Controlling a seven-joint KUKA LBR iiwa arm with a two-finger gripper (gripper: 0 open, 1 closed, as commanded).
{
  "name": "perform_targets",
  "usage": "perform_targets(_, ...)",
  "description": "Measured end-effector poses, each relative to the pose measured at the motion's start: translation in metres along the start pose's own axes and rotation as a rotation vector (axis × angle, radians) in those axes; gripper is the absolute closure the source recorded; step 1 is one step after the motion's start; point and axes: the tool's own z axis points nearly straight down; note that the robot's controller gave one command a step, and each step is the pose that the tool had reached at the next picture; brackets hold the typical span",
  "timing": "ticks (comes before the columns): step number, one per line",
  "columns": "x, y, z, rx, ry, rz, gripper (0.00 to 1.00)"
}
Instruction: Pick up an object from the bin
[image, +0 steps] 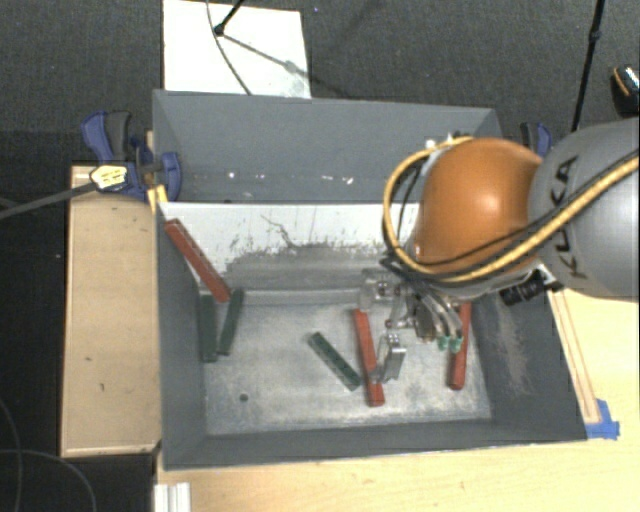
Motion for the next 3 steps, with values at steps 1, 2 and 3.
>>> perform_targets(1,-0.048,-0.001,0.14,0.0,0.005,-0.172,0.0)
perform_targets(2,-0.032,0.012,0.143,0.0,0.0,-0.23,0.0)
perform_targets(3,-0.078,-0.043,0.144,0.002,-0.005,-0.504,0.0)
